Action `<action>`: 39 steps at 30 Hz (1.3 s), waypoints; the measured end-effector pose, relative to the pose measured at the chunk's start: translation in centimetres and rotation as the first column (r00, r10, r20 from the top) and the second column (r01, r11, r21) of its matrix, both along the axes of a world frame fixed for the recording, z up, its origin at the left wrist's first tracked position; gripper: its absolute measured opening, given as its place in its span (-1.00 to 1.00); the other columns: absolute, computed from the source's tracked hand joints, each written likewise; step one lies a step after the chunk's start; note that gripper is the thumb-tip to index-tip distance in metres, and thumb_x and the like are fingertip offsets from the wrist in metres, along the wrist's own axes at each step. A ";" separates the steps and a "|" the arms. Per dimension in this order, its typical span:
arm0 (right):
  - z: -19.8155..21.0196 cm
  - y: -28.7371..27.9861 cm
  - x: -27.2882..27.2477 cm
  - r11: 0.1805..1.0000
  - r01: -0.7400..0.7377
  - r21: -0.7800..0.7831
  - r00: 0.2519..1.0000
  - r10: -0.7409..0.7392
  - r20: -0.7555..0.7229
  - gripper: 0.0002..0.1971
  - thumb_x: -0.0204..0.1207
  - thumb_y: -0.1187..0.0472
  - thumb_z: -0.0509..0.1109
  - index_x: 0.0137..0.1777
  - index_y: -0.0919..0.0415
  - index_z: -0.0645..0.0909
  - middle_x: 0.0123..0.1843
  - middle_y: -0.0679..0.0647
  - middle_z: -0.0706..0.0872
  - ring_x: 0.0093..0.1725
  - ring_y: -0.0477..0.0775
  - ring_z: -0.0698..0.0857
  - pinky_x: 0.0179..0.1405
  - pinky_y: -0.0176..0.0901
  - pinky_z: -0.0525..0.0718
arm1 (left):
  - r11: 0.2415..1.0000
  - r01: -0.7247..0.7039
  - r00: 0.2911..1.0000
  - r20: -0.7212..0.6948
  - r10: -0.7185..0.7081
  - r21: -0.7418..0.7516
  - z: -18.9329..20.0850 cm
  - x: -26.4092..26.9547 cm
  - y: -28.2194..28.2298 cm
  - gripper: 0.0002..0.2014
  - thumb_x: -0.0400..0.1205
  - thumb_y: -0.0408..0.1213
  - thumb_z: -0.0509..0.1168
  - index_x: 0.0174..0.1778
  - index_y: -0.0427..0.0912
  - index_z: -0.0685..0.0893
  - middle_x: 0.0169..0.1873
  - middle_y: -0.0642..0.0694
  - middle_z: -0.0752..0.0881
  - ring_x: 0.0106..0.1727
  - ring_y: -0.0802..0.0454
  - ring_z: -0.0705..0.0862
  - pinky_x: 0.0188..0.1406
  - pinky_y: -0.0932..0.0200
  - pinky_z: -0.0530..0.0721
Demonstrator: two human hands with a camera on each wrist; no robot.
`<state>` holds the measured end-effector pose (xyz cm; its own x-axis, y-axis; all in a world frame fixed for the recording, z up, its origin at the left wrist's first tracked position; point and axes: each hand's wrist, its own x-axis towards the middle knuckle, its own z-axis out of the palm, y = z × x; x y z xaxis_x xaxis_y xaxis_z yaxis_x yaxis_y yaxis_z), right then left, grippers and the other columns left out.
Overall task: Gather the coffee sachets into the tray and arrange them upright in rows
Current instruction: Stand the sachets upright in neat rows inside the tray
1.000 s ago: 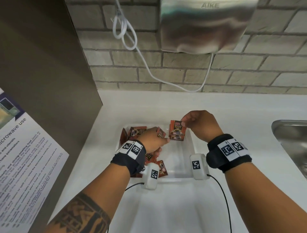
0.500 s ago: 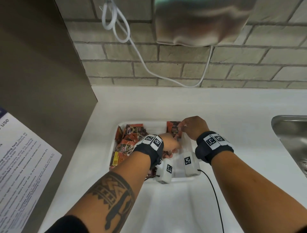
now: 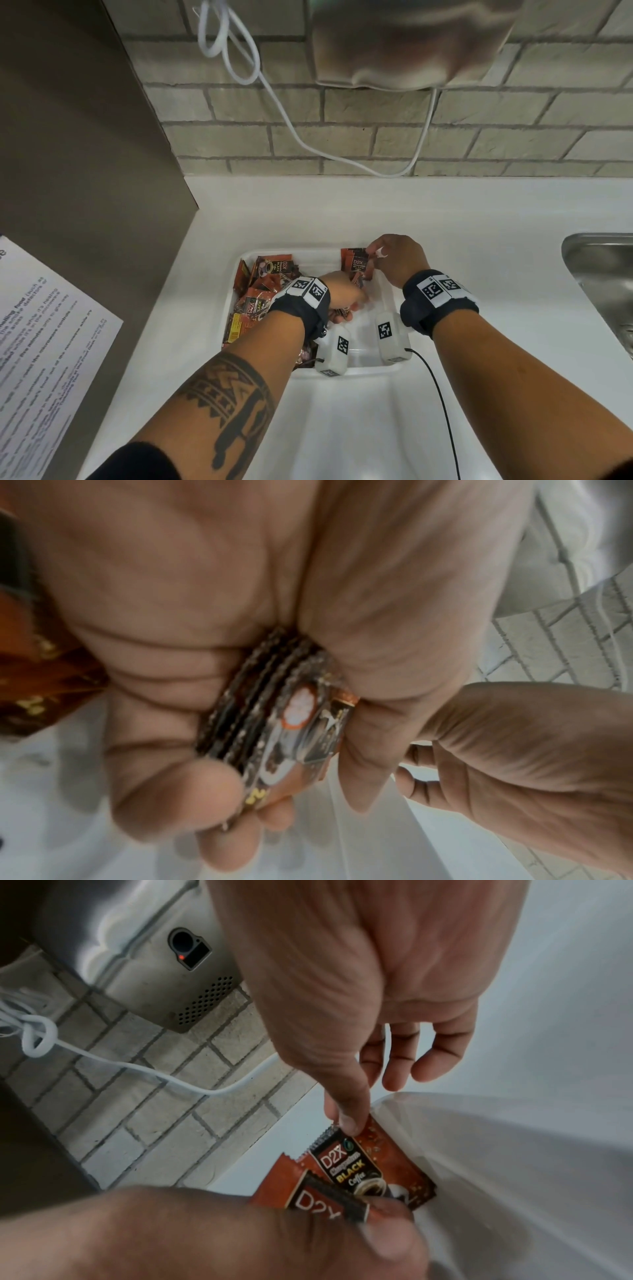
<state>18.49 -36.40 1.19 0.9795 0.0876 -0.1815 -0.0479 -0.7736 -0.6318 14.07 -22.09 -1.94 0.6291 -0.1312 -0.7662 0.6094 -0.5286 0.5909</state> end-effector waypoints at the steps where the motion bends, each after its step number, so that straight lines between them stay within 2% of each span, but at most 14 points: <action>1: 0.0 0.0 0.0 1.000 -0.002 0.000 1.000 0.002 0.004 -0.77 0.46 0.39 0.50 -0.07 0.01 0.72 -0.03 0.01 0.70 -0.08 -0.02 0.62 -0.34 -0.49 0.38 | 1.000 -0.005 1.000 0.000 0.005 -0.009 0.1 -0.1 0.0 -0.69 0.40 -0.15 0.39 0.05 -0.10 0.65 -0.23 -0.23 0.63 -0.20 -0.18 0.54 -0.39 0.13 0.46; 7: 0.2 -0.1 -0.3 1.000 -0.019 -0.006 0.999 0.019 0.026 -0.80 0.49 0.37 0.48 -0.04 0.03 0.74 -0.03 0.01 0.69 -0.06 -0.03 0.60 -0.35 -0.51 0.35 | 0.999 -0.012 1.000 0.003 0.012 -0.034 0.5 -0.4 0.0 -0.72 0.40 -0.18 0.37 0.02 -0.10 0.65 -0.26 -0.22 0.65 -0.19 -0.18 0.56 -0.37 0.12 0.48; 10: 0.6 -0.1 -0.5 0.999 -0.033 0.000 0.998 0.033 0.054 -0.81 0.51 0.36 0.46 -0.02 0.05 0.75 -0.03 0.00 0.68 -0.04 -0.03 0.60 -0.29 -0.41 0.40 | 0.999 0.008 1.000 -0.005 -0.008 -0.037 0.7 -0.5 0.0 -0.78 0.52 -0.25 0.34 0.06 -0.16 0.64 -0.19 -0.20 0.68 -0.12 -0.18 0.63 -0.10 -0.07 0.60; 12: 1.1 -0.3 -0.8 0.999 -0.037 0.012 0.996 0.036 0.084 -0.84 0.53 0.33 0.47 0.00 0.07 0.77 -0.04 -0.03 0.66 -0.04 -0.03 0.59 -0.17 -0.30 0.44 | 0.998 -0.029 0.999 0.034 0.031 -0.054 0.8 -0.6 0.2 -0.75 0.59 -0.34 0.34 0.18 -0.25 0.66 -0.11 -0.21 0.70 -0.12 -0.16 0.70 0.02 -0.11 0.74; 15: 1.8 -0.8 -1.3 0.996 -0.047 0.077 0.993 0.039 0.111 -0.92 0.52 0.22 0.52 -0.02 0.05 0.78 -0.10 -0.08 0.68 -0.08 -0.05 0.63 -0.21 -0.30 0.46 | 0.981 -0.095 0.985 0.130 0.117 -0.169 1.3 -0.8 0.8 -0.78 0.65 -0.47 0.38 0.20 -0.28 0.66 -0.02 -0.24 0.71 -0.13 -0.06 0.76 -0.07 0.02 0.86; 18: 2.3 -1.3 -2.1 0.971 -0.128 0.203 0.991 0.131 -0.002 -0.89 0.48 0.17 0.60 -0.03 0.10 0.78 -0.17 -0.10 0.74 -0.15 -0.11 0.68 -0.20 -0.33 0.50 | 0.951 -0.145 0.950 0.229 0.211 -0.272 2.3 -1.5 1.6 -0.69 0.56 -0.46 0.53 0.21 -0.27 0.73 0.14 -0.25 0.80 0.11 -0.12 0.82 0.03 -0.05 0.85; 20: 2.3 -1.4 -2.4 0.957 -0.178 0.229 0.976 0.201 -0.083 -0.86 0.46 0.18 0.62 -0.01 0.11 0.77 -0.16 -0.08 0.78 -0.13 -0.09 0.72 -0.13 -0.30 0.56 | 0.918 -0.184 0.927 0.248 0.281 -0.353 2.9 -1.8 1.9 -0.64 0.52 -0.47 0.57 0.23 -0.28 0.75 0.13 -0.21 0.82 0.13 -0.09 0.82 0.09 -0.10 0.83; 23: 2.3 -1.5 -2.3 0.953 -0.164 0.255 0.978 0.190 -0.081 -0.89 0.48 0.22 0.60 -0.03 0.11 0.77 -0.07 0.10 0.84 -0.04 0.05 0.76 0.05 -0.13 0.65 | 0.881 -0.176 0.912 0.264 0.315 -0.439 3.6 -2.3 1.9 -0.69 0.53 -0.49 0.56 0.17 -0.21 0.79 0.04 -0.14 0.82 0.08 -0.04 0.81 0.10 -0.08 0.83; 24: 2.4 -1.5 -2.2 0.949 -0.146 0.279 0.982 0.174 -0.078 -0.89 0.48 0.24 0.59 -0.02 0.14 0.78 -0.05 0.13 0.84 -0.04 0.06 0.76 0.04 -0.14 0.66 | 0.869 -0.169 0.909 0.267 0.319 -0.465 3.6 -2.5 2.0 -0.70 0.54 -0.49 0.55 0.15 -0.15 0.80 0.03 -0.13 0.83 0.07 -0.03 0.81 0.09 -0.07 0.83; 27: 2.8 -1.8 -2.0 0.932 -0.117 0.344 0.987 0.147 -0.062 -0.90 0.51 0.25 0.58 0.00 0.19 0.78 -0.12 0.04 0.83 -0.22 -0.18 0.72 -0.30 -0.52 0.56 | 0.854 -0.149 0.901 0.287 0.325 -0.499 3.7 -3.0 2.2 -0.64 0.54 -0.52 0.54 0.14 0.00 0.81 0.06 -0.11 0.85 0.07 0.00 0.83 0.02 0.00 0.84; 30: 3.0 -1.7 -1.8 0.931 -0.128 0.342 0.988 0.151 -0.040 -0.97 0.52 0.26 0.57 -0.10 0.13 0.79 -0.21 -0.03 0.81 -0.39 -0.36 0.67 -0.43 -0.59 0.49 | 0.869 -0.170 0.883 0.320 0.344 -0.465 3.5 -3.1 2.2 -0.60 0.50 -0.51 0.57 0.23 -0.11 0.78 0.04 -0.12 0.85 0.00 0.01 0.84 -0.07 0.03 0.84; 34: 2.6 -1.5 -1.3 0.949 -0.056 0.310 0.998 0.048 0.035 -0.88 0.48 0.25 0.60 -0.23 0.03 0.77 -0.21 -0.01 0.84 -0.25 -0.12 0.72 -0.20 -0.31 0.56 | 0.936 -0.220 0.919 0.263 0.293 -0.275 3.6 -3.1 2.2 -0.74 0.60 -0.40 0.51 0.20 -0.33 0.74 -0.16 -0.23 0.80 -0.23 -0.02 0.79 -0.16 0.04 0.86; 37: 2.3 -1.6 -1.2 0.972 -0.026 0.234 0.997 0.007 0.080 -0.90 0.48 0.17 0.60 -0.24 -0.02 0.78 -0.20 -0.07 0.82 -0.17 -0.08 0.72 -0.23 -0.32 0.52 | 0.975 -0.178 0.976 0.103 0.192 -0.135 3.4 -3.6 1.7 -0.75 0.68 -0.29 0.44 0.12 -0.43 0.67 -0.32 -0.21 0.69 -0.35 -0.03 0.70 -0.34 0.11 0.83; 39: 2.2 -1.5 -1.4 0.983 -0.012 0.185 0.996 -0.004 0.086 -0.92 0.48 0.15 0.59 -0.23 -0.03 0.79 -0.19 -0.11 0.79 -0.11 -0.08 0.69 -0.22 -0.33 0.49 | 0.992 -0.101 0.992 0.066 0.106 -0.076 3.1 -3.8 1.1 -0.78 0.69 -0.23 0.43 -0.02 -0.37 0.67 -0.35 -0.18 0.67 -0.36 -0.02 0.68 -0.29 0.09 0.85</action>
<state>17.12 -37.88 3.34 0.9902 0.1163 -0.0772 0.0158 -0.6428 -0.7659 10.29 -20.99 1.14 0.6939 -0.1157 -0.7107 0.6145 -0.4194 0.6682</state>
